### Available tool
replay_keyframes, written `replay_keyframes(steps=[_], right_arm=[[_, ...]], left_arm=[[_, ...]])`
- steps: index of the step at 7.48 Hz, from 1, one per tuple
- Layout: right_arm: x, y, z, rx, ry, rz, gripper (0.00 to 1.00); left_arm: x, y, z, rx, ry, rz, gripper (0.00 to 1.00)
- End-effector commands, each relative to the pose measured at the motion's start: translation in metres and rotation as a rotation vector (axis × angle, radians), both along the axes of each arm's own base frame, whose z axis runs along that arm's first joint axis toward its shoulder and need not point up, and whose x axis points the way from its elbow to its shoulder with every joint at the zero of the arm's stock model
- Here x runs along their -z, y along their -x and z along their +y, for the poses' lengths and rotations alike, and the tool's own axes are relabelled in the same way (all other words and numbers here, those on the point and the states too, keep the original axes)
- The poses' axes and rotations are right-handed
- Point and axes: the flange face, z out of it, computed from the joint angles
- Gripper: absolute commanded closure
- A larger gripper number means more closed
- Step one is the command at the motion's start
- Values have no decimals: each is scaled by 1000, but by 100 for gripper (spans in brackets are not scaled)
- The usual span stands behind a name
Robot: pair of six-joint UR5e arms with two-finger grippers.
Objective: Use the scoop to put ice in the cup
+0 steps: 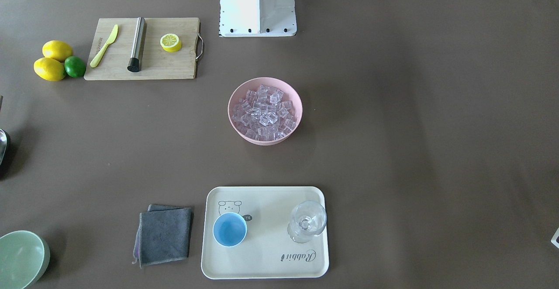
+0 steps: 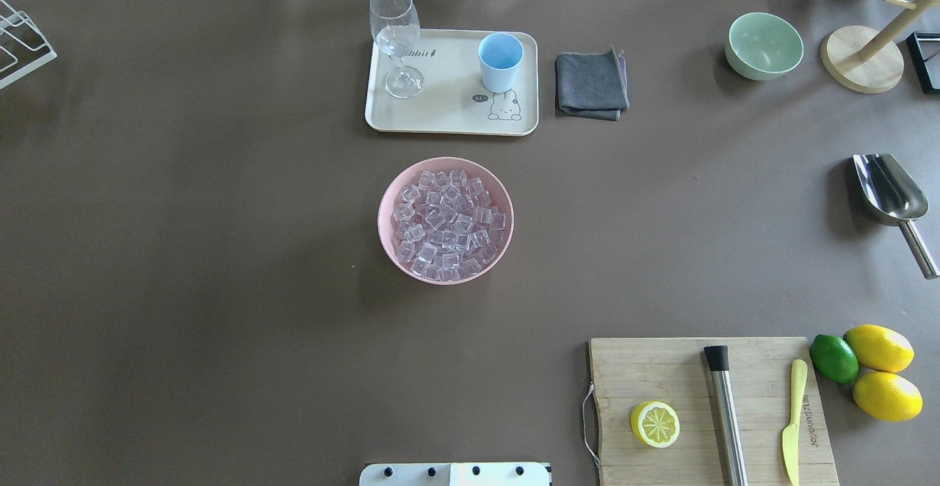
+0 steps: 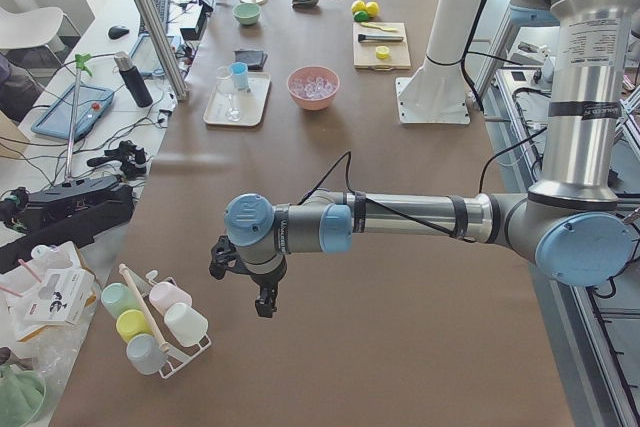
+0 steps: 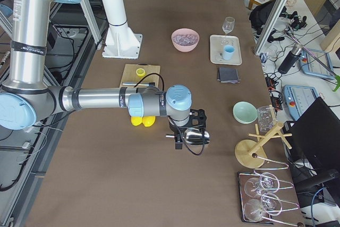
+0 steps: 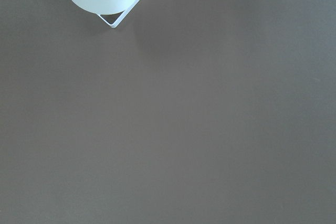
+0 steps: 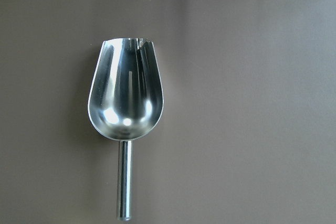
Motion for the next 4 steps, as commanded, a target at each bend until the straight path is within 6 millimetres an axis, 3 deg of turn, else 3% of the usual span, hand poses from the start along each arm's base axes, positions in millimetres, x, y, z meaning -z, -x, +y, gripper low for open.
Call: replay_keyframes(steps=[1,4], right_arm=[[3,0,6,-1,-2,-4,0],[5,0,9,-6,-3,-3,0]], left_arm=[[5,1,-3,1,-35,-1,1],[6,1,-4,2,-38,-1,1]])
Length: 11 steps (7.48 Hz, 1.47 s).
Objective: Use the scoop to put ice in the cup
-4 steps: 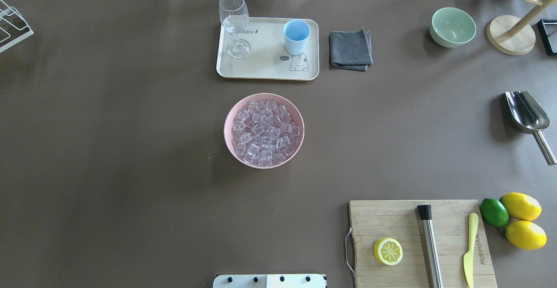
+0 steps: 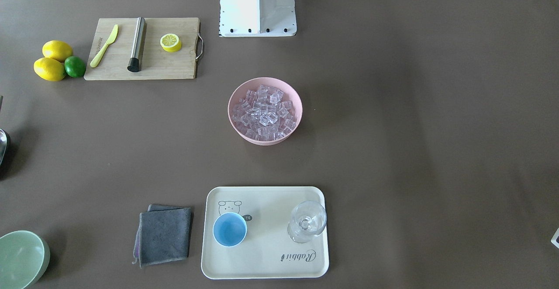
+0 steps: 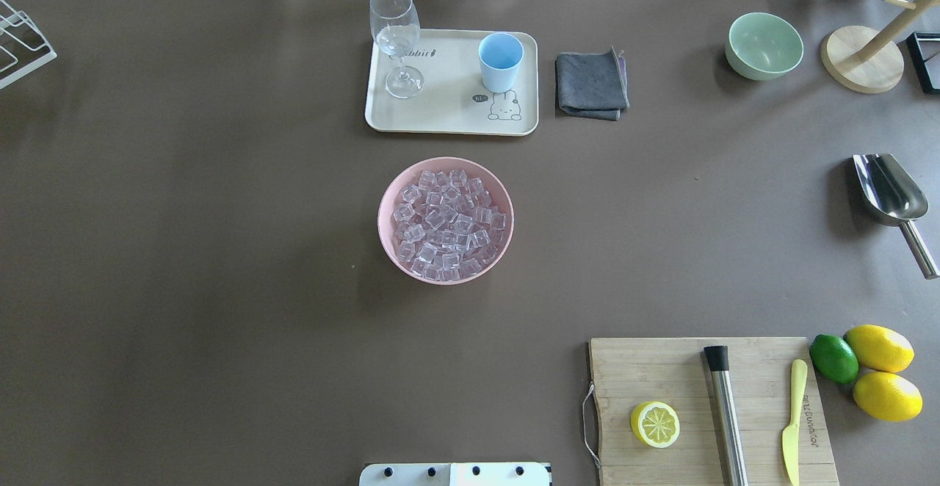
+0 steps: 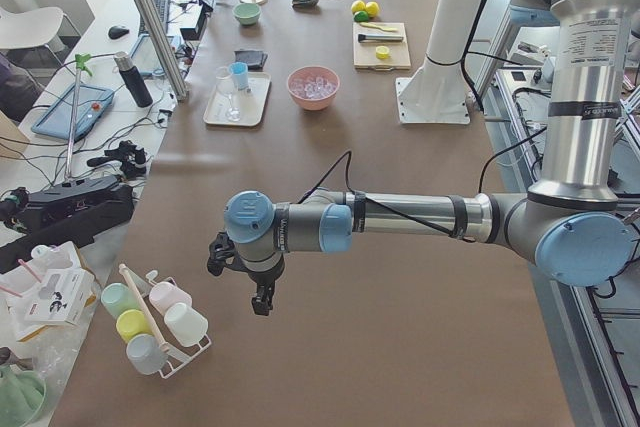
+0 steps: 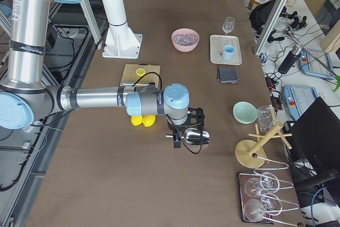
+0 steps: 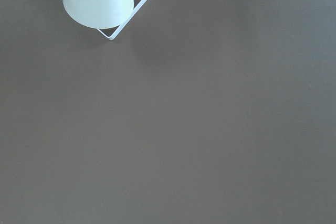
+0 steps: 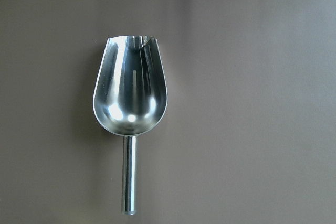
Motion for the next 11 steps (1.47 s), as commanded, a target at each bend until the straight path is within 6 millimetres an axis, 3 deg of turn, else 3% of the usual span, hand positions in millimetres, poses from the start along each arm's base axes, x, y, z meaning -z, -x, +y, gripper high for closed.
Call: replay_keyframes(steps=[1,3,4,6,7,9,10,11], right_arm=[[-1,0,5,-5,7,-2,0],[-1,8,8,-71,89,-2,0],[4,15,6,-57,61,-4,0],[12,48,-1,-101,63,3,0],[7,69,-1,-94,49,21,0],[-11,103,-1,-80,17,36,0],[-15,126,8,-124,17,38,0],[-28,134,16,-130,4,29,0]], left_arm=[[12,-1,-1,-4,-27,-1,1],[34,-3,-1,-9,-57,2,1],[57,-4,-4,-10,-99,0,1],[83,-9,-3,-30,-164,1,1],[92,-45,-13,-129,-209,3,1],[121,-90,-40,-209,-284,17,1],[152,-135,-57,-276,-342,26,1],[176,-157,-64,-313,-400,17,1]])
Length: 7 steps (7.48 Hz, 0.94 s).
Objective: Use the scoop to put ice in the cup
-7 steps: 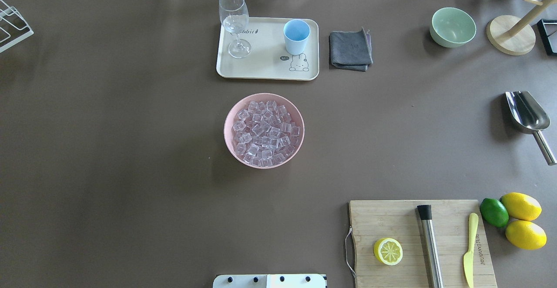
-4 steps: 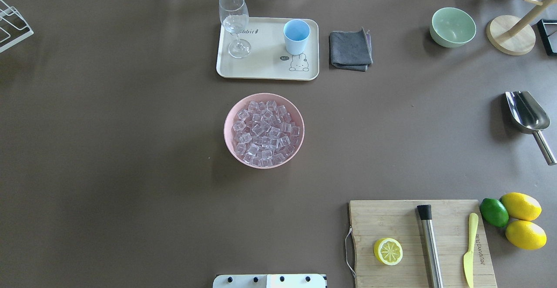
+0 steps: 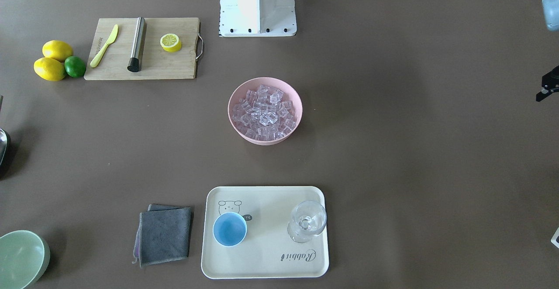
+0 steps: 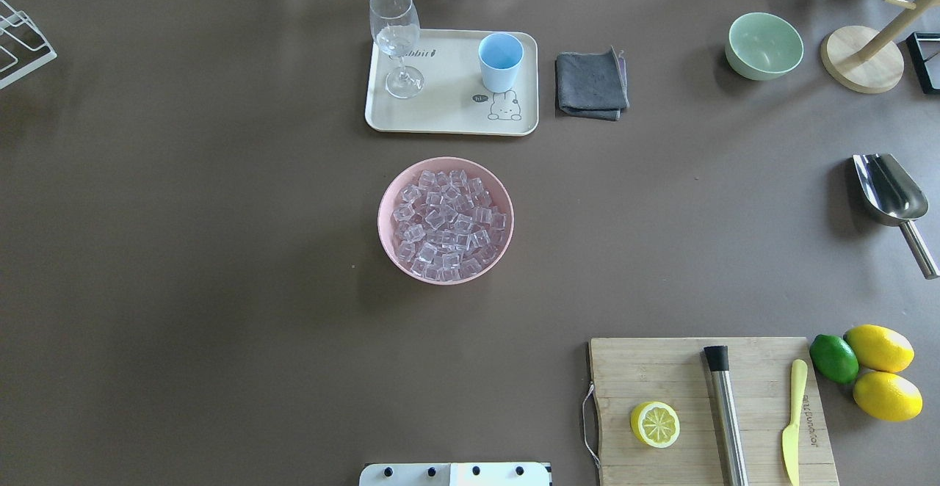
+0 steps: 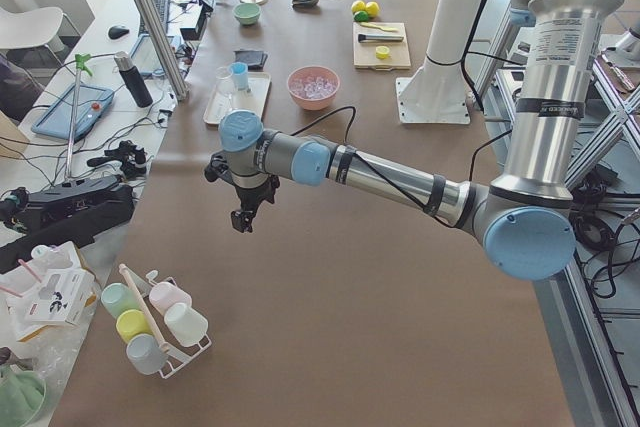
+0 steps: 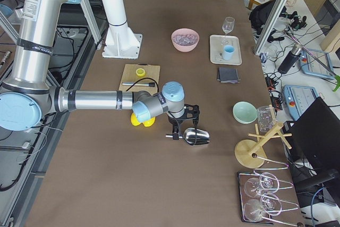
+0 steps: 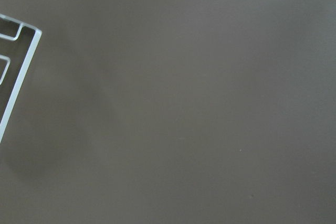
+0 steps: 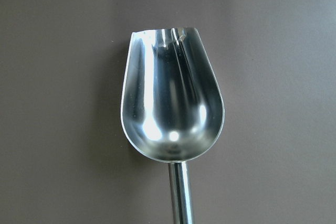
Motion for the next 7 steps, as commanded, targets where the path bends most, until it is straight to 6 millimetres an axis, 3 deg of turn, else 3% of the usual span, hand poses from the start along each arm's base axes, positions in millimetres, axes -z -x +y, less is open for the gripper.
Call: replay_keyframes(steps=[1,3,4,5,7], right_arm=[[-29,29,15,-18,-36,3,0],[-34,40,19,-18,-19,7,1],[-37,48,25,-23,-39,22,1],[-50,51,33,-53,-52,18,1],[-58,61,37,-48,-68,22,5]], left_arm=[[69,-64,-21,-99,-180,25,1],[89,-102,-16,-180,-198,95,1],[119,-131,-20,-226,-251,115,1],[145,-161,-12,-274,-345,145,1],[167,-213,10,-360,-497,209,1]])
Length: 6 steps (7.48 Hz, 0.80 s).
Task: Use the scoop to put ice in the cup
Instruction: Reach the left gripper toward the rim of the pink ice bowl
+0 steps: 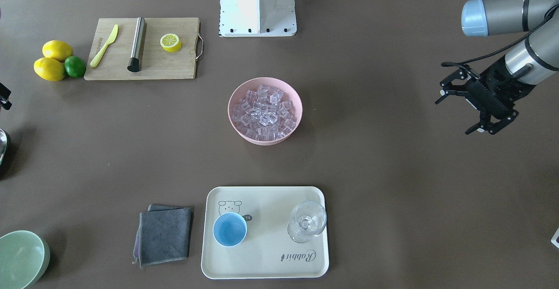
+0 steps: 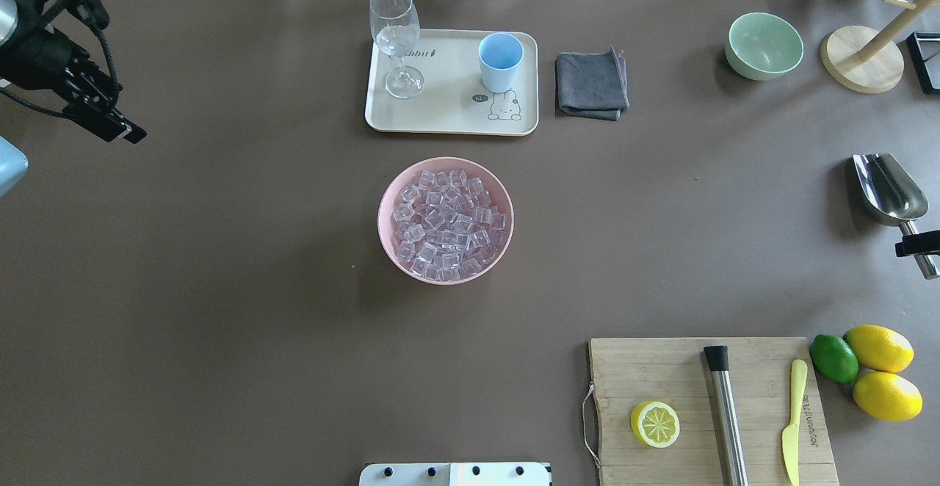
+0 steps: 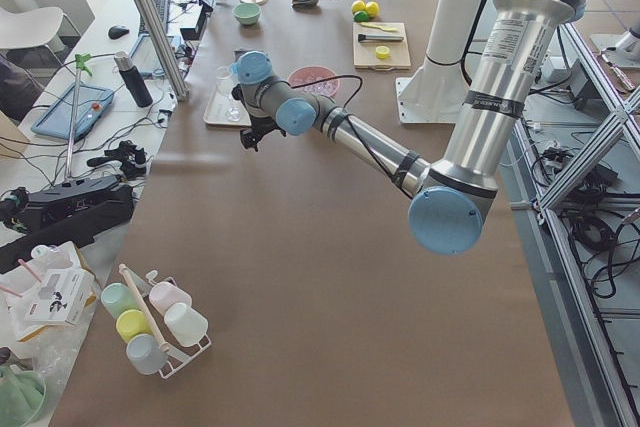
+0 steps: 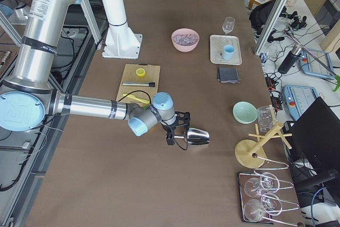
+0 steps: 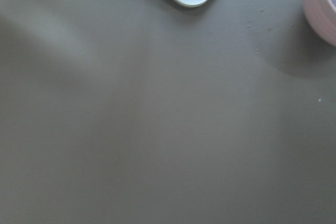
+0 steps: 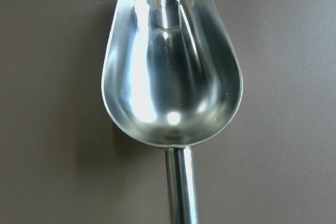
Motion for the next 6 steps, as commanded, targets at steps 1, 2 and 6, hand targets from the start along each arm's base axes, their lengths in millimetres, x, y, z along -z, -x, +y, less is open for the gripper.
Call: replay_keyframes(steps=[1,2,6], right_arm=[[-5,16,6,-18,-8,-6,6],[-5,21,8,-21,-10,-8,10],[-14,14,25,-4,-22,-6,74]], left_arm=[[33,-62,23,-102,-171,75,1],[42,-70,27,-92,-260,89,1],[68,-122,40,-205,-472,106,1]])
